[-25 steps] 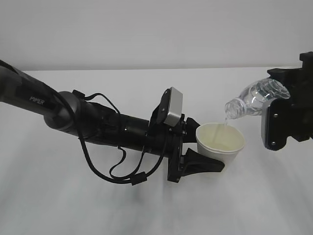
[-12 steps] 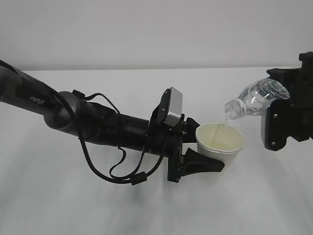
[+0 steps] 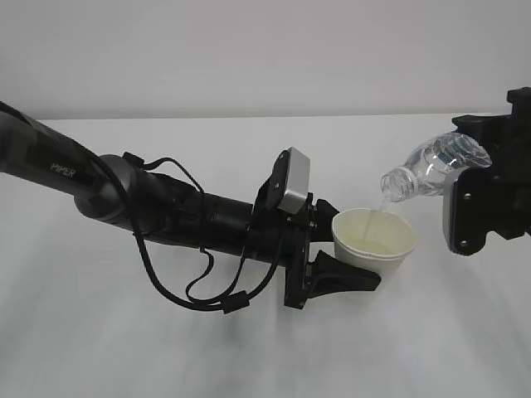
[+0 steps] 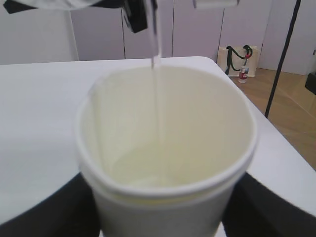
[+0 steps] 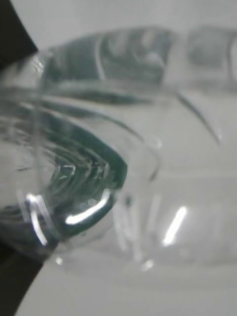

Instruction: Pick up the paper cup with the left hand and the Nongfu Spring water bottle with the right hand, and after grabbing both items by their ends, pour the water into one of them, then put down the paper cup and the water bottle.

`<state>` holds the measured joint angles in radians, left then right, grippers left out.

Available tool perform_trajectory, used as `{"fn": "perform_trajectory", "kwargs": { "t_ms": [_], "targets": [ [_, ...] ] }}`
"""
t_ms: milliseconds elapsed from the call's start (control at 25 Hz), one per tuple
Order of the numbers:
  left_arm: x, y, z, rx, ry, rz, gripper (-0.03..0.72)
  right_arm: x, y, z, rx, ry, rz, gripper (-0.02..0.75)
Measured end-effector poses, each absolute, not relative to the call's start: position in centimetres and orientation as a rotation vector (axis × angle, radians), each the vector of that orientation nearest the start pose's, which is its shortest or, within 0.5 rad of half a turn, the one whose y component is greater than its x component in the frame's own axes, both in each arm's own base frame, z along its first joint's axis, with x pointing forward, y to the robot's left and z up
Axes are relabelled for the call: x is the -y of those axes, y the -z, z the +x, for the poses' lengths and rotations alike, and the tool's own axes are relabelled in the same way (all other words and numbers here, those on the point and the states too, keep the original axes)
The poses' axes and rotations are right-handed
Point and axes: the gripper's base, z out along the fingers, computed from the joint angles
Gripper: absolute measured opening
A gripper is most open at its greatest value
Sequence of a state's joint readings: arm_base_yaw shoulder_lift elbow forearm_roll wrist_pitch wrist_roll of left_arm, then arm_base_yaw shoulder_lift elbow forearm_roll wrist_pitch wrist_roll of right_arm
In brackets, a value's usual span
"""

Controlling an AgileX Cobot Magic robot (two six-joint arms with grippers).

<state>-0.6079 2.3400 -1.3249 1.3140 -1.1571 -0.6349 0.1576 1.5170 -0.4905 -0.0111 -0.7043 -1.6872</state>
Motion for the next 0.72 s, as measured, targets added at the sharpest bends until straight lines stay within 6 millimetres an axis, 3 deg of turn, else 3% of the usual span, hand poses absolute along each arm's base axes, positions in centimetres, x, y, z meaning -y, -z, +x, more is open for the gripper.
{"fn": "perform_trajectory", "kwargs": {
  "t_ms": [720],
  "targets": [
    [31.23, -9.49, 30.78, -1.257, 1.225, 1.468, 0.473, -4.49, -19.65, 27.40, -1.150, 1.062, -1.565, 0.428]
  ]
}}
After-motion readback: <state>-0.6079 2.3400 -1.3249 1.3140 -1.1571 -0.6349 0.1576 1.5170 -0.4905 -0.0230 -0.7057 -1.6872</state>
